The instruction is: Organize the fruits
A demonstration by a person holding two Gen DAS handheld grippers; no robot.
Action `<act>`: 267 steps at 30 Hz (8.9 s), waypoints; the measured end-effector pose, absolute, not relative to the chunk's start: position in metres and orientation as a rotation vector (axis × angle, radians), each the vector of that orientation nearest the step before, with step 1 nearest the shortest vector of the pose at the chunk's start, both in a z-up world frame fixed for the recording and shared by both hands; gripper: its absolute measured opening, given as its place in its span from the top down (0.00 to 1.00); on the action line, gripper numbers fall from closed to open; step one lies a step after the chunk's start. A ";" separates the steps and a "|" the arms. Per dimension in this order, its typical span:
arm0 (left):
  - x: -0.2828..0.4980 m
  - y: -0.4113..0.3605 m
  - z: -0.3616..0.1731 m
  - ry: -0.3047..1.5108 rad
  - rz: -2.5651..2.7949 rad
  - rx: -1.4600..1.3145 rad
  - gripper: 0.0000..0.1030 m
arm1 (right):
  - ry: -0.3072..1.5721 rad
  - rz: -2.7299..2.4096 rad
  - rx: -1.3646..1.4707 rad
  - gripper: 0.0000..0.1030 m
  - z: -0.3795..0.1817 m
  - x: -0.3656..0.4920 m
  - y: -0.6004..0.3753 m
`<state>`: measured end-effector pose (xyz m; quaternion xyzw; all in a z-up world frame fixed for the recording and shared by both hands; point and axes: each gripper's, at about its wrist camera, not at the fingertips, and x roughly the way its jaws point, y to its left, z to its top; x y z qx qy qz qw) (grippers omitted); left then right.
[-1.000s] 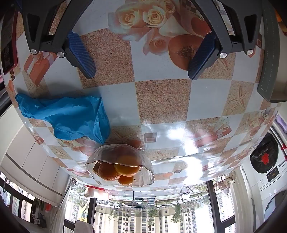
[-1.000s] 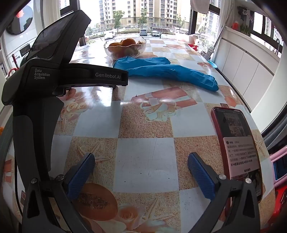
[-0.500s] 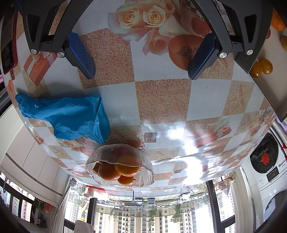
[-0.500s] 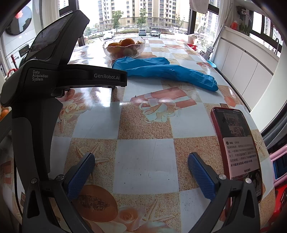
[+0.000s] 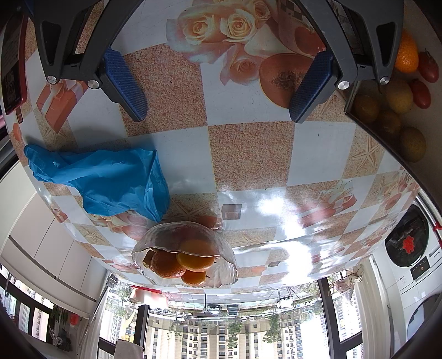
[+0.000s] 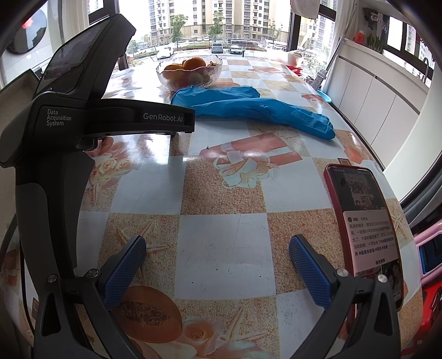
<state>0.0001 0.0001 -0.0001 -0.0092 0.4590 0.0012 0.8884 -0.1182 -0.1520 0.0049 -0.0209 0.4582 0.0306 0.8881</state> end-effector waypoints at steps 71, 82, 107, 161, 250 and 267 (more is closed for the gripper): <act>0.000 0.000 0.000 0.953 0.003 -0.021 0.00 | 0.945 0.049 -0.036 0.00 0.004 -0.121 -0.151; 0.003 0.001 -0.001 0.983 -0.038 0.003 0.00 | 0.945 0.049 -0.036 0.00 0.005 -0.121 -0.151; -0.147 0.098 0.000 1.016 -0.043 0.002 0.00 | 1.003 0.081 -0.022 0.00 0.008 -0.111 -0.139; -0.191 0.182 0.078 0.851 -0.018 -0.121 0.80 | 1.021 0.489 0.002 0.76 0.052 -0.134 -0.028; -0.174 0.093 0.032 0.922 -0.113 0.110 0.14 | 1.041 0.082 -0.045 0.00 0.012 -0.125 -0.119; -0.136 0.107 0.006 0.965 -0.022 0.078 0.01 | 0.973 0.114 -0.069 0.00 0.003 -0.106 -0.110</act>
